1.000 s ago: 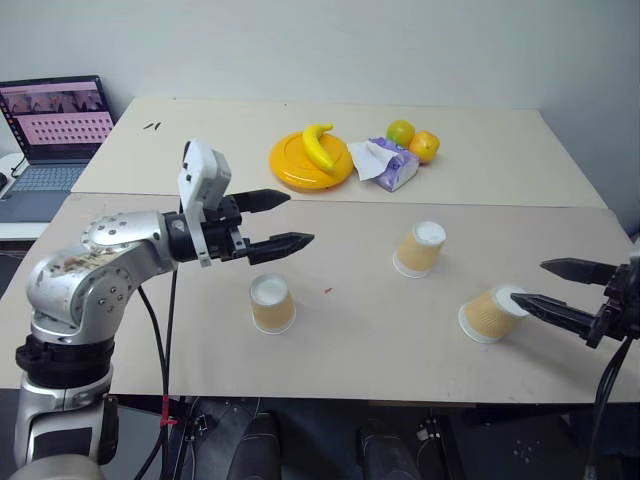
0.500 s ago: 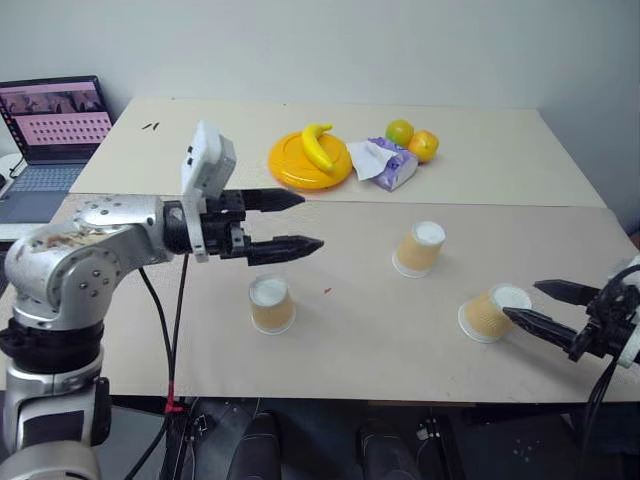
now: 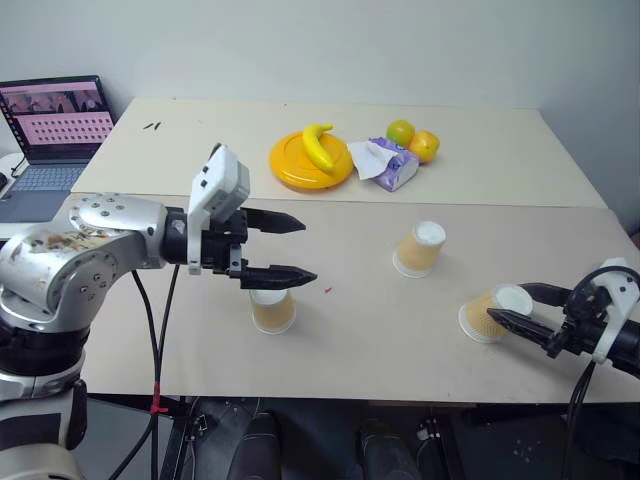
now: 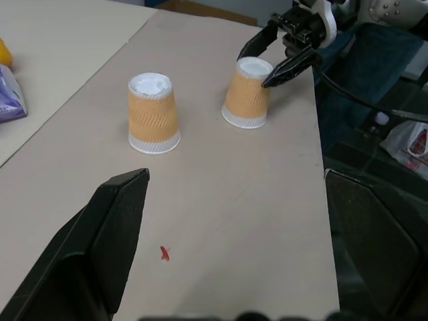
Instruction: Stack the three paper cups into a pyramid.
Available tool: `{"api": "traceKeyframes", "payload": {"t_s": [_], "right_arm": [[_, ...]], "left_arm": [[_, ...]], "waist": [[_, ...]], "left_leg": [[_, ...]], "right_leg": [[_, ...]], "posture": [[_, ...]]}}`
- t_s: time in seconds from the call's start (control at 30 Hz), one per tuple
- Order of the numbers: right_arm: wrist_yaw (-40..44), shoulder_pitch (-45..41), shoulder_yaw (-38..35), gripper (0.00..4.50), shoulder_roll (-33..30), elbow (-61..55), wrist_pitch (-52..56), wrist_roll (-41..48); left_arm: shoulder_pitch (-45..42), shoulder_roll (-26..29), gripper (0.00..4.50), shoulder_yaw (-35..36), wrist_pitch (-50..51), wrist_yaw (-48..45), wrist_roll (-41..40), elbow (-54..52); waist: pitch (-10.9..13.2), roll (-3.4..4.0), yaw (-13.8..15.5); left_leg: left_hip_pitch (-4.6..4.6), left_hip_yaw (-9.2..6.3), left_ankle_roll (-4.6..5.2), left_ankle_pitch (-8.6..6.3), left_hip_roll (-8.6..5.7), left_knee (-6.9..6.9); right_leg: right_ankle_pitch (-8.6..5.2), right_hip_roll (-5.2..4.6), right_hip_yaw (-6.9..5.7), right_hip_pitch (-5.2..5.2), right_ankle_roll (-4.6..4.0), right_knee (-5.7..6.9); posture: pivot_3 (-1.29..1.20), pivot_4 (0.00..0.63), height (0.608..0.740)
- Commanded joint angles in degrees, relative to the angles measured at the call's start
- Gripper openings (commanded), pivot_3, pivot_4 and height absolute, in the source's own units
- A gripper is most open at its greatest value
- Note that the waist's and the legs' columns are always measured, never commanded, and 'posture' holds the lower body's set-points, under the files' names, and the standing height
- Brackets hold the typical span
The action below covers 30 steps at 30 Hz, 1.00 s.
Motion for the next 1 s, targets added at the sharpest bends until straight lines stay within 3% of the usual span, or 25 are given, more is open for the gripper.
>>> {"api": "traceKeyframes", "payload": {"t_s": [0.03,0.07,0.1,0.23,0.43,0.73,0.9,1.0], "right_arm": [[-0.59,-0.94,-0.20,4.50,0.20,0.62,-1.93,-0.75],[-0.82,-1.12,0.01,4.50,0.29,0.92,-2.05,-0.87],[-0.99,-1.22,0.14,3.99,0.35,1.11,-2.14,-0.90],[-1.52,-1.66,0.50,2.87,0.44,0.17,-2.36,-0.90],[-3.25,-6.79,1.71,2.87,-2.33,-6.87,3.76,2.75],[-4.50,-16.94,9.81,2.87,-7.39,-18.45,17.23,11.33],[-7.81,-20.84,16.42,2.87,-4.16,-21.59,19.28,12.27],[-10.11,-24.84,23.97,2.87,0.20,-20.13,18.58,9.31]], "left_arm": [[-1.34,0.86,4.49,0.03,-2.23,-1.64,1.31,-0.76],[-1.46,0.90,4.49,-0.15,-2.60,-1.98,1.73,-0.60],[-1.53,0.91,4.50,-0.26,-2.85,-2.24,2.06,-0.50],[-1.82,0.84,4.50,-0.40,-3.17,-3.01,2.70,-0.10],[-2.42,0.98,4.50,-0.68,-3.65,-4.44,3.76,0.39],[-2.81,0.13,4.50,-1.62,-4.62,-5.31,5.18,0.82],[-2.90,-1.18,4.50,-2.67,-5.20,-4.85,6.12,0.58],[-1.87,-1.03,4.50,-2.60,-5.39,-4.89,6.05,-0.69]], "waist": [[0.00,0.00,0.00],[0.00,0.00,0.00],[0.00,0.00,0.01],[0.00,0.00,0.05],[0.00,0.01,-0.36],[0.01,-0.01,-0.54],[0.01,0.00,-0.47],[0.00,-0.03,-0.88]], "left_leg": [[0.00,-0.01,0.00,0.00,0.01,0.00],[0.00,0.00,0.00,0.00,0.00,0.00],[0.00,0.00,0.00,0.00,0.00,-0.01],[0.00,0.00,0.00,0.00,0.00,-0.01],[0.01,0.00,0.00,0.00,0.02,0.01],[-0.04,-0.02,0.01,0.00,0.01,0.00],[-0.06,-0.02,0.01,0.00,0.02,0.02],[-0.06,-0.03,0.01,0.00,0.03,0.02]], "right_leg": [[0.00,0.00,0.00,0.00,0.00,0.00],[0.00,0.00,0.00,0.00,0.00,0.00],[0.00,0.00,0.00,0.00,0.00,0.00],[0.00,0.00,0.00,0.00,0.00,0.00],[0.00,0.02,0.01,-0.02,0.00,0.08],[-0.01,0.01,0.00,-0.03,0.00,0.05],[-0.01,0.01,0.00,-0.08,-0.01,0.07],[-0.01,0.03,0.00,-0.10,-0.01,0.10]], "posture": [[0.00,0.150,0.732],[0.00,0.150,0.732],[0.00,0.150,0.732],[0.00,0.150,0.732],[0.00,0.150,0.732],[0.00,0.150,0.732],[0.00,0.150,0.732],[0.00,0.150,0.732]]}}
